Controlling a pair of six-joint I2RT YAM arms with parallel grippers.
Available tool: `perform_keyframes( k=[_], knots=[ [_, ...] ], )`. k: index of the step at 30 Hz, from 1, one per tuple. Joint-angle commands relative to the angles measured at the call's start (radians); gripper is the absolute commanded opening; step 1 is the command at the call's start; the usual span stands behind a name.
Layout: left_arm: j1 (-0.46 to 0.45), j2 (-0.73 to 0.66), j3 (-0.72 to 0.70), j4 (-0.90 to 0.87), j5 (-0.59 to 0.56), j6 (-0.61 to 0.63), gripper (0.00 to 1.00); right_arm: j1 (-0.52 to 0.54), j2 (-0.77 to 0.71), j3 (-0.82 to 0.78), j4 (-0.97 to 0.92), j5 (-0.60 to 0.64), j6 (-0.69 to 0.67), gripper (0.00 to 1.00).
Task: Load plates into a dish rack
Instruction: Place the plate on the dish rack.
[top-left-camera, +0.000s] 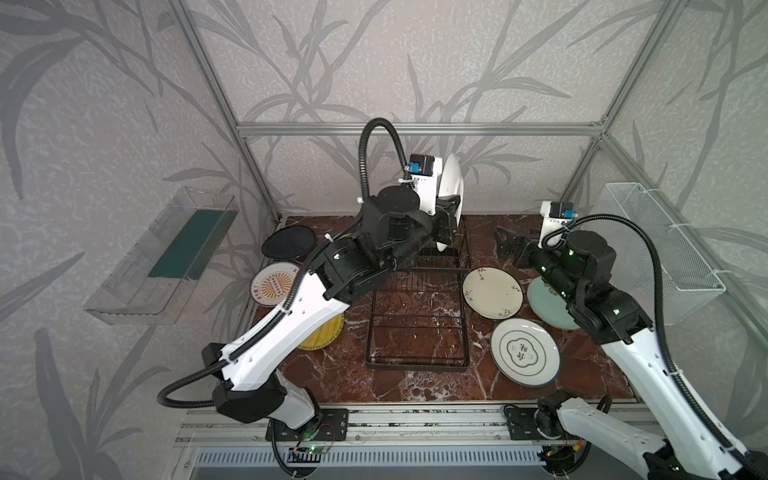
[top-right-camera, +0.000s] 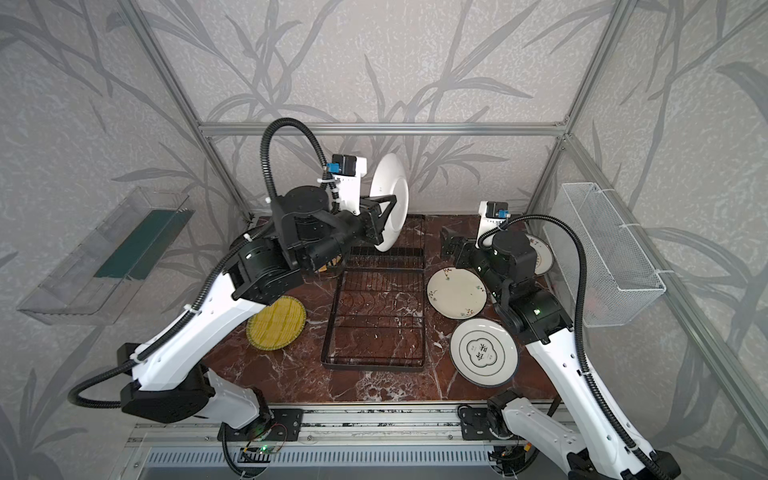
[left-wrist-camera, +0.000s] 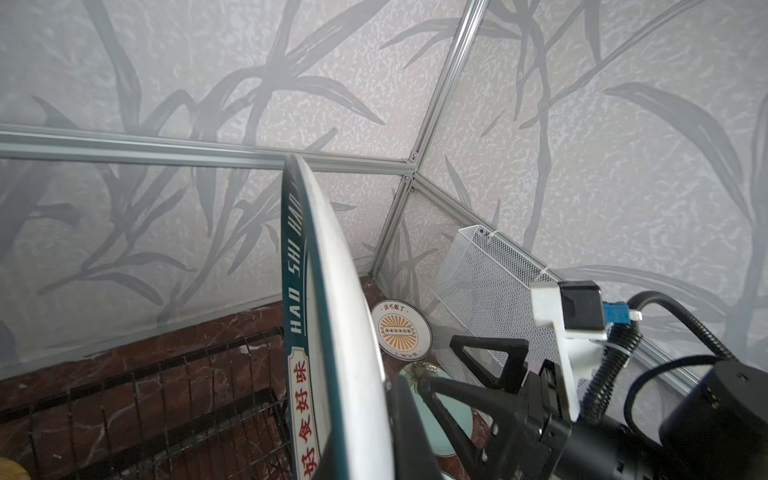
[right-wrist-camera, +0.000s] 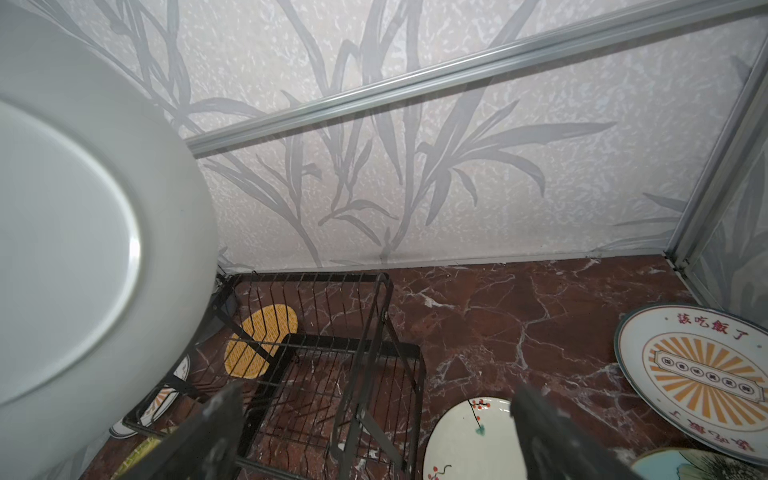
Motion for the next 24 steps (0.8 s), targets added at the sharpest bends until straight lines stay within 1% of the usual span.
perform_keyframes(
  k=[1, 3, 7, 11, 16, 19, 24],
  knots=[
    [0.001, 0.066, 0.062, 0.022, -0.063, -0.092, 0.0, -0.024, -0.026, -0.043, -0.016, -0.002, -0.003, 0.99],
    [0.001, 0.108, 0.09, 0.017, -0.071, -0.103, 0.0, -0.033, -0.03, -0.084, -0.01, -0.043, 0.02, 0.99],
    [0.001, 0.176, 0.13, 0.012, -0.124, -0.128, 0.0, -0.043, -0.041, -0.158, 0.029, -0.095, 0.062, 0.99],
    [0.002, 0.238, 0.18, -0.013, -0.157, -0.14, 0.0, -0.054, -0.031, -0.175, 0.032, -0.149, 0.077, 0.99],
    [0.003, 0.29, 0.218, -0.009, -0.162, -0.157, 0.0, -0.064, -0.039, -0.198, 0.028, -0.164, 0.087, 0.99],
    [0.003, 0.32, 0.255, -0.039, -0.182, -0.161, 0.0, -0.078, -0.044, -0.21, 0.026, -0.188, 0.092, 0.99],
    [0.003, 0.357, 0.278, -0.055, -0.193, -0.164, 0.0, -0.095, -0.052, -0.223, 0.019, -0.208, 0.098, 0.99]
  ],
)
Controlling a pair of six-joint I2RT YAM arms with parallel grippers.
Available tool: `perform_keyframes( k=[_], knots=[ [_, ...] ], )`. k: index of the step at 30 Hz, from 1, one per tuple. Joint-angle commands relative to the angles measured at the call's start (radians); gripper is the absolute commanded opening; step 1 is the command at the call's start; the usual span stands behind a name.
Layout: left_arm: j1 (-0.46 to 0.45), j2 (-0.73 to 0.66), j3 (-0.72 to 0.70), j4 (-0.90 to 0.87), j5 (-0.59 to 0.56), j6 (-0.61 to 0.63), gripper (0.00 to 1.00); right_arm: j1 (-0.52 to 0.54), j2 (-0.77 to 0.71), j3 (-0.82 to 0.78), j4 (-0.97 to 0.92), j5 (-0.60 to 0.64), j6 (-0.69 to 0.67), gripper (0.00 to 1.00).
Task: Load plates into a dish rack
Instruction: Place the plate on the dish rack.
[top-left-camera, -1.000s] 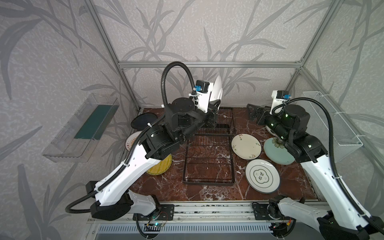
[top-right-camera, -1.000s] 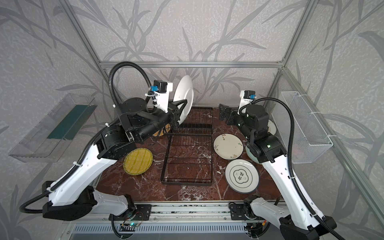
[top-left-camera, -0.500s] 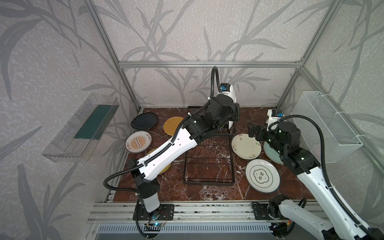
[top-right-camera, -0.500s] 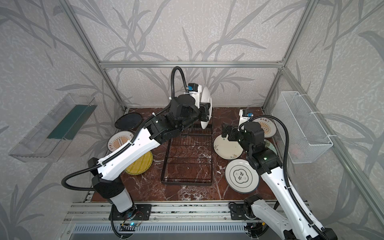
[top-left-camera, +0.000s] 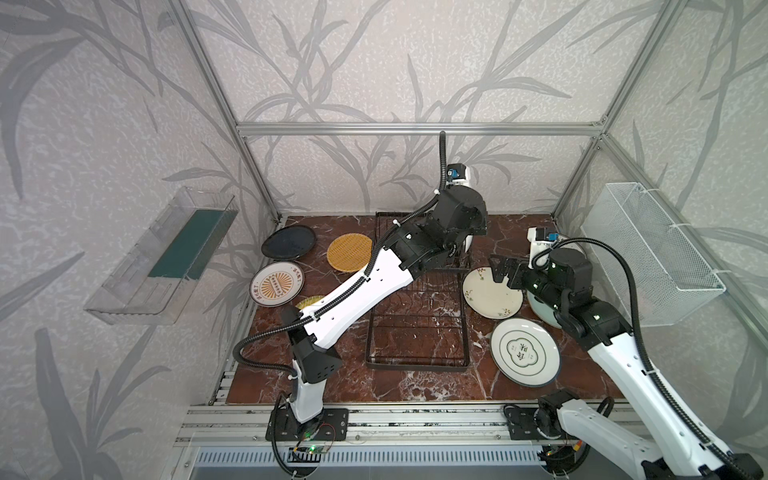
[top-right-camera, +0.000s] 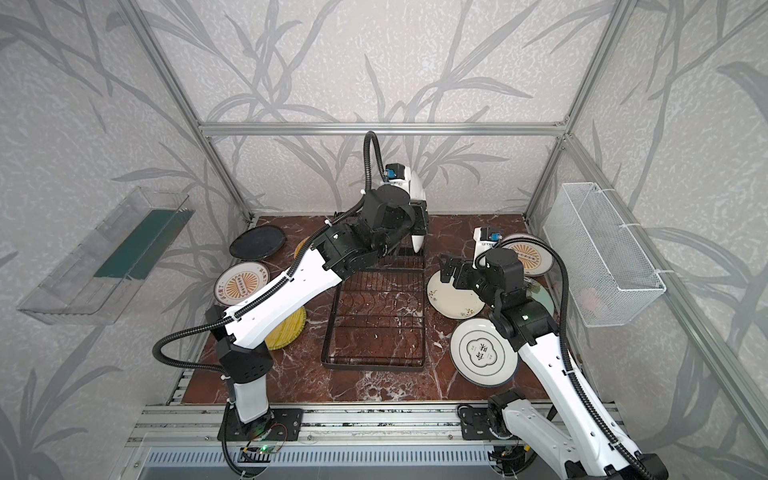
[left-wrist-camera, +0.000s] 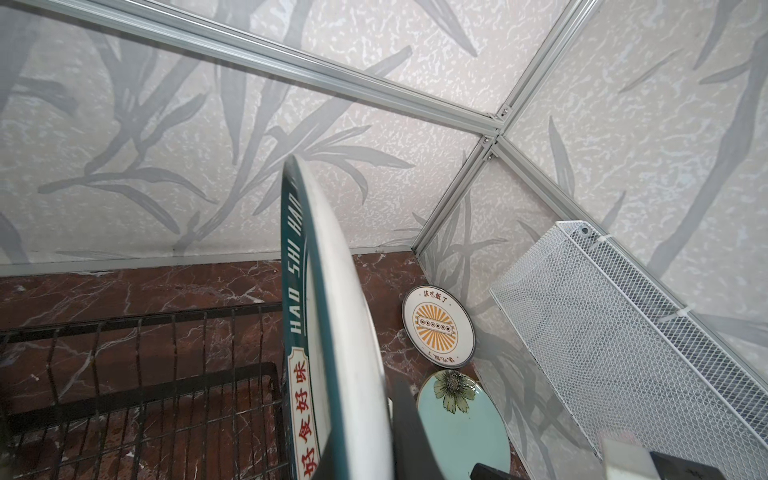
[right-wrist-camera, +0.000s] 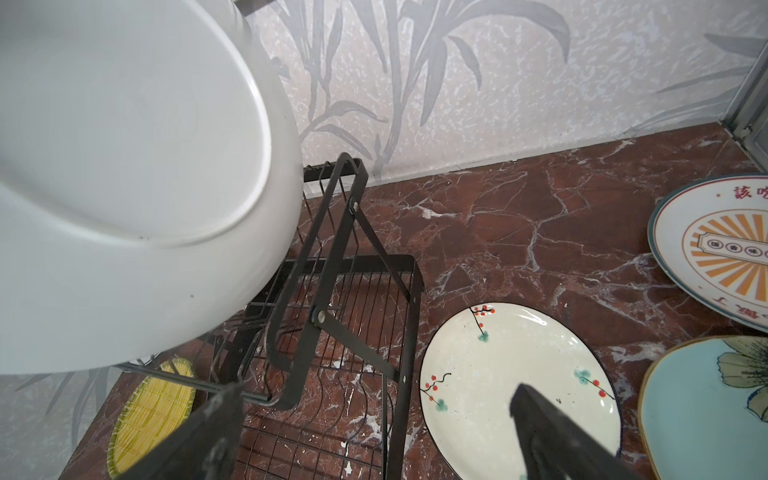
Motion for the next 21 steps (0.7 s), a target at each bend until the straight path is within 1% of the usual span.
perform_keyframes(
  k=[1, 10, 17, 21],
  knots=[
    [0.003, 0.025, 0.055, -0.002, -0.048, -0.023, 0.0, -0.015, -0.02, -0.009, 0.011, -0.034, 0.012, 0.99],
    [0.003, 0.065, 0.066, -0.033, -0.094, -0.03, 0.0, -0.045, -0.013, -0.007, 0.007, -0.074, 0.017, 0.99],
    [0.003, 0.081, 0.058, -0.035, -0.081, -0.061, 0.0, -0.052, -0.005, -0.008, 0.01, -0.088, 0.023, 0.99],
    [0.003, 0.085, 0.056, -0.046, -0.092, -0.055, 0.0, -0.055, -0.003, -0.011, 0.012, -0.087, 0.023, 0.99]
  ],
)
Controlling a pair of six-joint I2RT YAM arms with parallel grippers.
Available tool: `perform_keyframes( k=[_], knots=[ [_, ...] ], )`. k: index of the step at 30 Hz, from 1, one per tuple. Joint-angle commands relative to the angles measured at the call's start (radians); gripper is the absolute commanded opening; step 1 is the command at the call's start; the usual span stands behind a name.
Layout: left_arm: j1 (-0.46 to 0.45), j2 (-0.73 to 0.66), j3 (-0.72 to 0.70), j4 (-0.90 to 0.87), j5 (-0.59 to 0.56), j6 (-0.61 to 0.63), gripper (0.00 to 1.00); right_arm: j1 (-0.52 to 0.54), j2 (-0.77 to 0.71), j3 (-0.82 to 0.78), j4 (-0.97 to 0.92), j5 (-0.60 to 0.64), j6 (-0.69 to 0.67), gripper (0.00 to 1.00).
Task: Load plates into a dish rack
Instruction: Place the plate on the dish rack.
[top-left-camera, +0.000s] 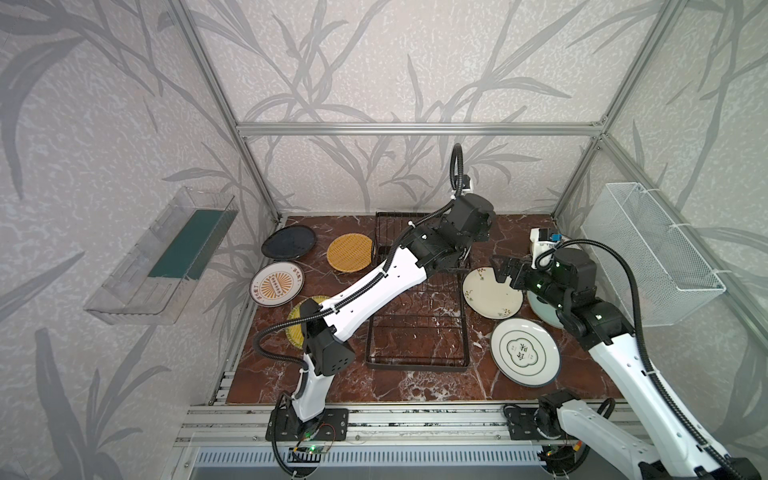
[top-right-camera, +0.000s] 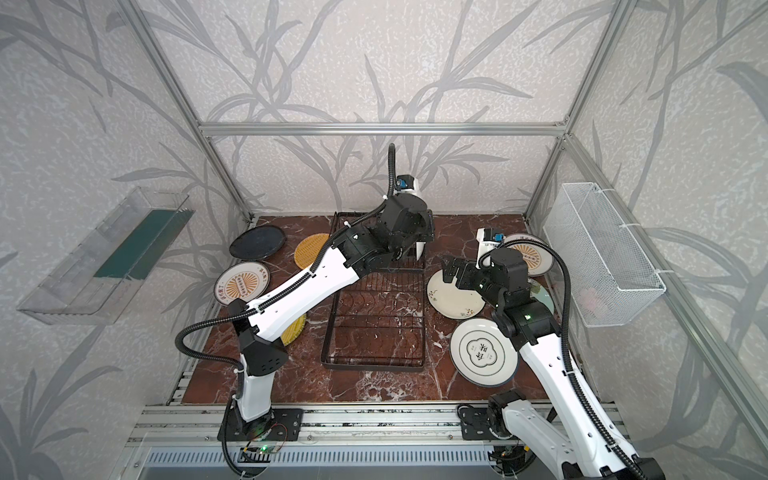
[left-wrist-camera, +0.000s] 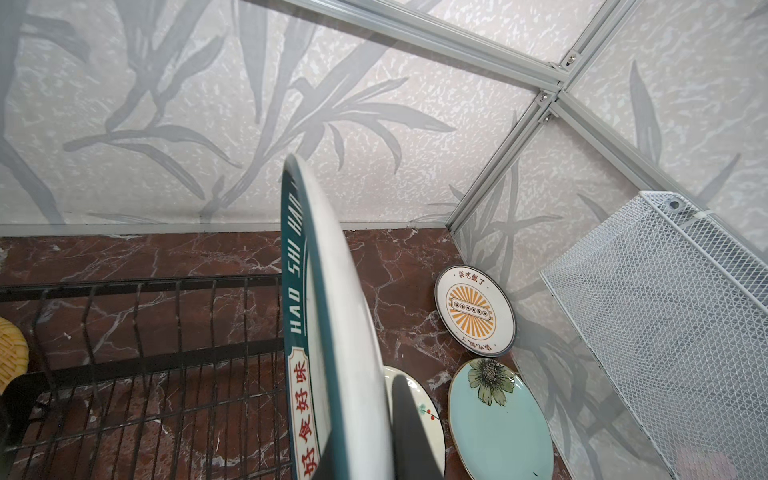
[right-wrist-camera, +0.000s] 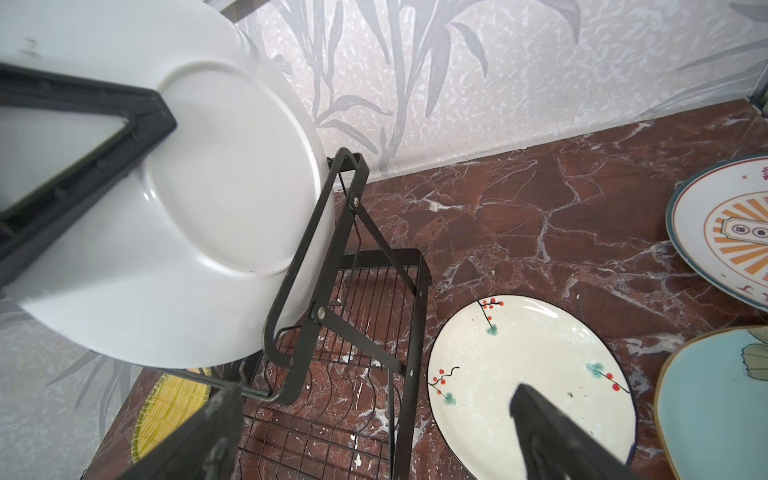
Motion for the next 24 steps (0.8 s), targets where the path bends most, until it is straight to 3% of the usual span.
perform_keyframes(
  k=[1, 19, 24],
  knots=[
    [0.003, -0.002, 0.033, 0.003, -0.049, -0.02, 0.0, -0.007, -0.001, -0.01, 0.011, -0.01, 0.007, 0.99],
    [0.007, -0.017, -0.085, 0.038, -0.037, 0.005, 0.0, -0.021, 0.007, -0.033, 0.026, -0.031, 0.021, 0.99],
    [0.013, -0.027, -0.103, 0.04, -0.034, 0.004, 0.09, -0.024, 0.017, -0.042, 0.035, -0.035, 0.034, 0.99]
  ],
)
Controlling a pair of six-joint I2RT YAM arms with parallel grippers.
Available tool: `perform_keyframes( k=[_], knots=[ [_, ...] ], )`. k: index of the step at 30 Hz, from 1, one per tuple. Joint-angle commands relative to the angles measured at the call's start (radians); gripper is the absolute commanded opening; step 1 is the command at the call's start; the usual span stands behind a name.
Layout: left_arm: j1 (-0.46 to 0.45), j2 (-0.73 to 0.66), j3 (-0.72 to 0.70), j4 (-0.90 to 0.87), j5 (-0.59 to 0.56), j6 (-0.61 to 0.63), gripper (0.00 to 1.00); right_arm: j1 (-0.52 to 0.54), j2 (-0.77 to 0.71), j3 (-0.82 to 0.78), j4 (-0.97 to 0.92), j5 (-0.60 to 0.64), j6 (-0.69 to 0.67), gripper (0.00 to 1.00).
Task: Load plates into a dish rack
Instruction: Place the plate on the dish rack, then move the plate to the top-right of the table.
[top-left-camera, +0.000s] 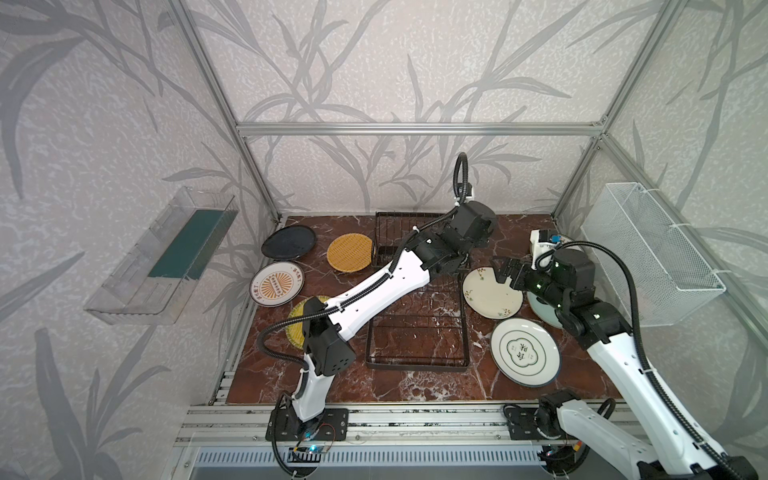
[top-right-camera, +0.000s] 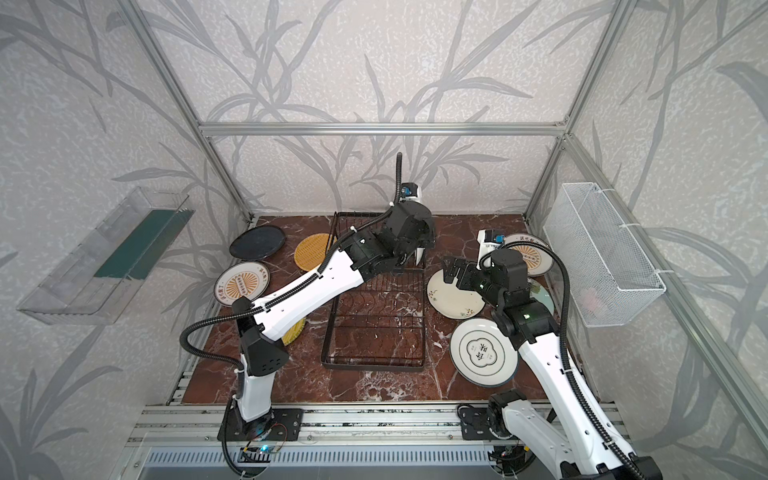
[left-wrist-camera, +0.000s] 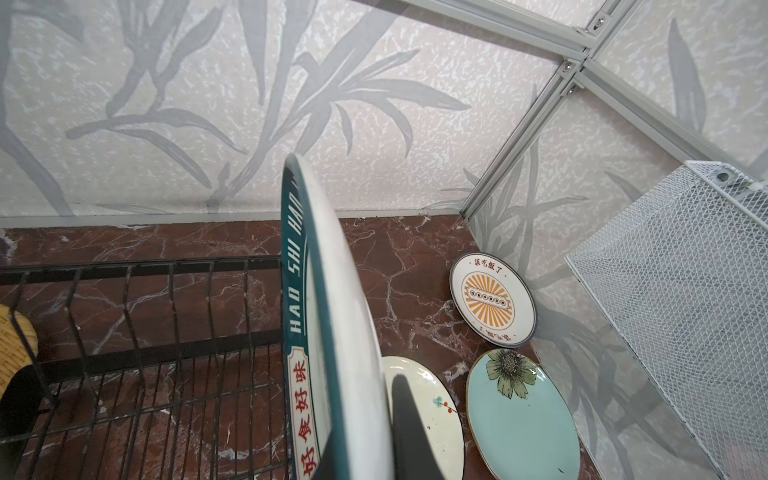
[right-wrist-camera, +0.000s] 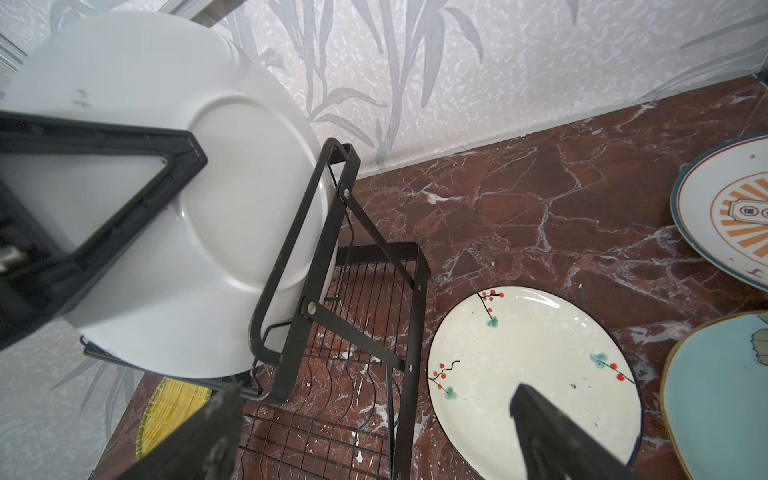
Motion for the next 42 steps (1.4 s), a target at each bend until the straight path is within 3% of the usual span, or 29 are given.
perform_keyframes(
  k=[1, 5, 11, 19, 24, 28, 34, 39, 42],
  knots=[
    [0.008, -0.032, -0.025, -0.004, -0.017, -0.009, 0.11, -0.006, 0.009, -0.017, 0.024, -0.015, 0.014, 0.99],
    [0.011, -0.043, -0.029, 0.007, -0.01, 0.004, 0.17, -0.006, 0.012, -0.018, 0.028, -0.017, 0.021, 0.99],
    [0.012, -0.067, -0.021, 0.023, 0.006, 0.036, 0.41, -0.009, 0.01, -0.016, 0.021, -0.005, 0.026, 0.99],
    [0.023, -0.105, 0.02, 0.034, 0.055, 0.107, 0.63, -0.019, 0.009, 0.012, -0.015, 0.018, 0.018, 0.99],
    [0.036, -0.183, 0.027, 0.043, 0.118, 0.215, 0.99, -0.036, 0.014, 0.046, -0.06, 0.049, 0.008, 0.99],
    [0.072, -0.313, -0.073, 0.09, 0.267, 0.276, 0.99, -0.081, 0.015, 0.056, -0.077, 0.052, 0.022, 0.99],
    [0.161, -0.609, -0.372, 0.175, 0.444, 0.293, 0.99, -0.193, 0.047, 0.036, -0.114, 0.129, 0.104, 0.99],
    [0.33, -0.813, -0.583, 0.101, 0.573, 0.205, 0.99, -0.264, 0.086, -0.033, -0.069, 0.262, 0.134, 0.99],
    [0.448, -0.901, -0.708, 0.074, 0.684, 0.162, 0.99, -0.316, 0.162, -0.07, 0.002, 0.277, 0.108, 0.99]
  ],
)
